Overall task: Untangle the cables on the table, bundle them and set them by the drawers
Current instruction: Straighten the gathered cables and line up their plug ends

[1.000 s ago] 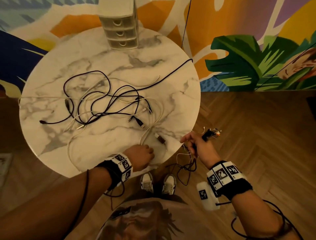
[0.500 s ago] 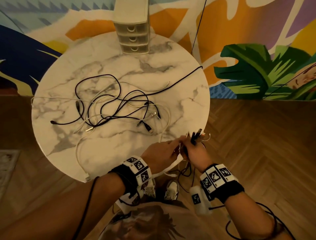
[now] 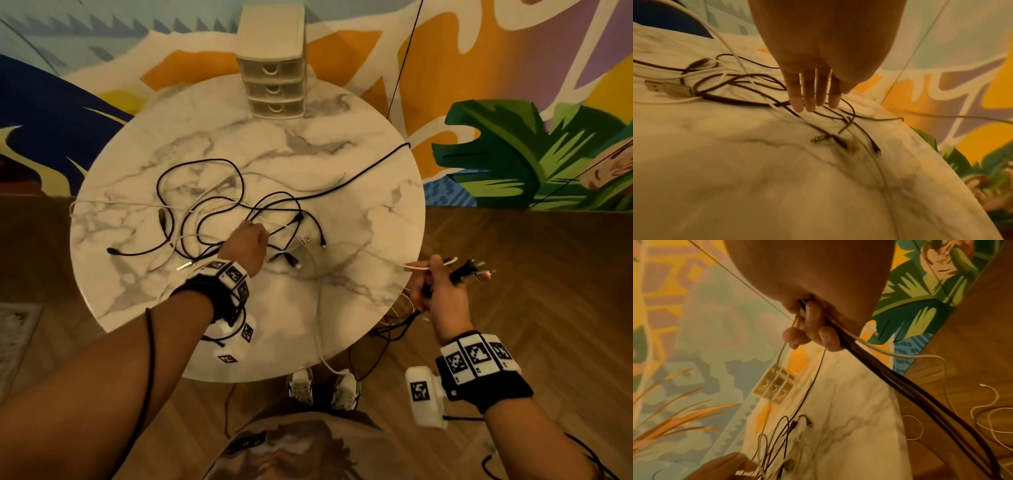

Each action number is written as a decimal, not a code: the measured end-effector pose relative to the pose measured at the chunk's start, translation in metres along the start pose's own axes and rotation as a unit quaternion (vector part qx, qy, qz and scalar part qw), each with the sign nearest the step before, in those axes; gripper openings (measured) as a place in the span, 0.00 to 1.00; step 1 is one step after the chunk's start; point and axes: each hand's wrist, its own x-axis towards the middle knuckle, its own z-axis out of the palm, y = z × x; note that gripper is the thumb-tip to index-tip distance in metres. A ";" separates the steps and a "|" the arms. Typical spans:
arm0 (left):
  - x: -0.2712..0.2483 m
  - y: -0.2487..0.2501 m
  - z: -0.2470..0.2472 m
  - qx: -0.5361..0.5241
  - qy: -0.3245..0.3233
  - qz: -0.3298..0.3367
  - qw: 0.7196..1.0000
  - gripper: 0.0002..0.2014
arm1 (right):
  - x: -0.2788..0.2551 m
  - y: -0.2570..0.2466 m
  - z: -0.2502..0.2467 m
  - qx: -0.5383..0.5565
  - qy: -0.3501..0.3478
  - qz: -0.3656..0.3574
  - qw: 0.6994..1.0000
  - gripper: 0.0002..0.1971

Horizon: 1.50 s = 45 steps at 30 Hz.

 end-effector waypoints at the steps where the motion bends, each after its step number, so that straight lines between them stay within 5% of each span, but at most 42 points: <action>1: 0.000 0.000 -0.004 -0.023 0.027 -0.007 0.999 0.11 | 0.000 0.001 -0.004 0.000 0.009 -0.001 1.000 0.25; 4: -0.016 0.023 -0.001 -0.116 0.015 0.059 0.991 0.07 | 0.000 0.004 -0.006 0.004 0.006 0.005 1.000 0.25; 7: -0.053 0.069 0.026 -0.122 -0.182 0.149 0.964 0.23 | -0.001 0.001 0.004 0.006 -0.009 0.026 1.000 0.25; 10: -0.080 0.099 0.051 -0.140 -0.319 0.137 0.927 0.16 | 0.002 -0.004 0.010 0.011 -0.010 0.016 1.000 0.25; 14: -0.075 0.068 0.037 -0.070 -0.271 0.154 0.948 0.33 | 0.008 -0.015 0.003 0.058 0.035 0.009 0.998 0.25; 17: -0.056 0.022 0.023 -0.023 -0.209 0.144 0.967 0.26 | 0.012 -0.015 0.000 0.077 0.037 0.013 0.996 0.26; 20: -0.031 0.015 0.005 -0.072 -0.040 0.068 0.994 0.17 | 0.011 -0.007 0.007 0.031 -0.023 0.021 0.999 0.28; 22: -0.018 0.032 -0.014 -0.152 0.114 0.013 0.982 0.18 | 0.007 -0.003 0.013 -0.020 -0.048 0.025 0.998 0.32; 24: -0.018 0.055 -0.029 -0.219 0.190 0.039 0.956 0.20 | 0.002 -0.006 0.018 -0.057 -0.039 0.001 0.998 0.31; 29: -0.055 0.106 -0.022 -0.048 0.028 0.208 0.977 0.17 | -0.011 -0.034 0.042 -0.082 -0.155 -0.143 0.974 0.17; 33: -0.065 0.119 -0.011 0.002 0.008 0.283 0.959 0.16 | -0.014 -0.042 0.060 -0.240 -0.216 -0.148 0.935 0.19; 35: -0.066 0.114 -0.005 0.004 0.021 0.304 0.952 0.18 | -0.010 -0.037 0.062 -0.288 -0.188 -0.129 0.930 0.22; 40: -0.087 0.078 0.016 0.001 0.146 0.237 0.960 0.12 | -0.005 -0.029 0.058 -0.249 -0.138 -0.082 0.955 0.17; 41: -0.097 0.073 0.022 0.026 0.117 0.271 0.955 0.13 | -0.006 -0.029 0.058 -0.235 -0.134 -0.079 0.959 0.18; 45: -0.116 0.051 0.062 0.220 -0.179 0.370 0.885 0.24 | -0.004 -0.033 0.058 -0.220 -0.141 -0.067 0.963 0.19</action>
